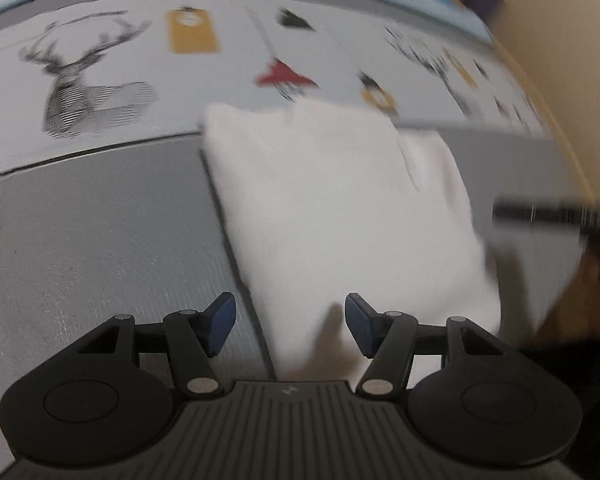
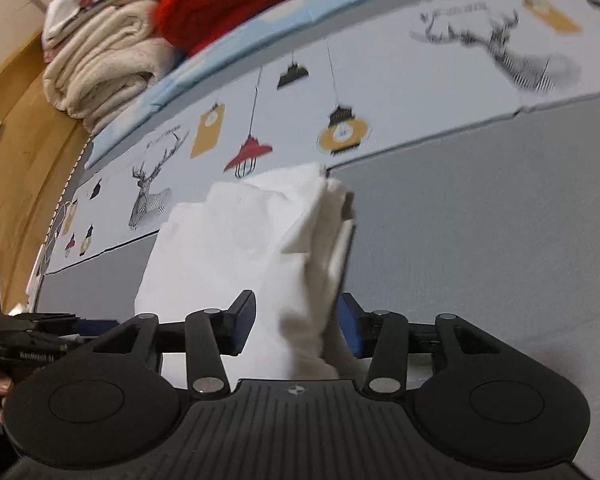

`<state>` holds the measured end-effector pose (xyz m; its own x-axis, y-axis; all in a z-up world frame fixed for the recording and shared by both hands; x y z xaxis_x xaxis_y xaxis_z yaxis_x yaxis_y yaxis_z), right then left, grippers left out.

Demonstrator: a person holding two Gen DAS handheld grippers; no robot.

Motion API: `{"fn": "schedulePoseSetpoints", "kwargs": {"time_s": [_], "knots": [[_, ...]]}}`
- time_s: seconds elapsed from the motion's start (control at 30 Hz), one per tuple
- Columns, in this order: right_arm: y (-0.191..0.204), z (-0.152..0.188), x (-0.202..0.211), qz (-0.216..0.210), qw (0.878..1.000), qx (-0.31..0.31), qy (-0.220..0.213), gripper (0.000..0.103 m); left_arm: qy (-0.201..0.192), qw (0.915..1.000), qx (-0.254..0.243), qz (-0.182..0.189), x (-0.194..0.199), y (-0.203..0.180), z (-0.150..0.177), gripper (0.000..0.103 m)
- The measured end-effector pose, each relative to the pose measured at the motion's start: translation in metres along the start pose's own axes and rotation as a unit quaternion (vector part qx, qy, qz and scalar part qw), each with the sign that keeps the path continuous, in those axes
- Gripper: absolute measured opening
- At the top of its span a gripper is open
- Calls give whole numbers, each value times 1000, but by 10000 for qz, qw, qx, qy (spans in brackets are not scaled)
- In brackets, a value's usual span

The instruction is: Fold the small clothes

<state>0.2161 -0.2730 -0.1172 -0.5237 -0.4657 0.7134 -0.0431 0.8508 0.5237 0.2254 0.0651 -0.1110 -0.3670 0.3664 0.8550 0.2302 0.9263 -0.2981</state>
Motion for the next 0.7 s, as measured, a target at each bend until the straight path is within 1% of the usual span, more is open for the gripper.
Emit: {"fn": "schedulePoseSetpoints", "kwargs": {"time_s": [0.1,0.2,0.3,0.4,0.47,0.5,0.53,0.57,0.6,0.63,0.67,0.7], "knots": [[6,0,-26,69,9996,-130,257,48,-49,9989,443,112,-10,7,-7,66],[8,5,-43,357,9981,-187,458,48,-67,9967,767,271,-27,13,-5,68],[5,7,-55,495,9965,-284,617,49,-13,9934,1083,371,-47,22,-5,68],[2,8,-59,527,9957,-333,682,52,3,9911,1234,491,-60,29,-8,68],[1,7,-61,479,9958,-337,700,52,-83,9918,1134,578,-64,26,-13,68],[2,6,-62,445,9961,-310,689,49,-98,9925,1080,563,-67,24,-15,68],[3,5,-63,417,9965,-278,672,44,-116,9930,1048,527,-69,24,-17,65],[4,4,-64,405,9966,-271,666,42,-145,9936,1005,487,-70,23,-19,56],[5,3,-64,414,9967,-263,646,35,-179,9944,937,453,-70,21,-22,50],[6,1,-64,416,9969,-257,616,30,-215,9949,881,449,-69,20,-25,39],[8,-1,-64,416,9973,-238,550,27,-249,9953,821,451,-66,20,-30,33],[10,-5,-62,390,9980,-223,447,25,-308,9957,746,465,-62,19,-35,32]]}}
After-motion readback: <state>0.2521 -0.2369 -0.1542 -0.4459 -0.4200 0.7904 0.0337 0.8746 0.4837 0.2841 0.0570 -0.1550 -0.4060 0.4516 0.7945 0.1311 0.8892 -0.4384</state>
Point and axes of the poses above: each gripper's, at about its wrist camera, not at the fingertips, and x roughly against the way its jaws point, y to its left, z to its underside, the point moved 3 cm from there along -x, roughly the way its jaws point, and after that the axes turned 4 degrees about -y, right-handed, at the moved point
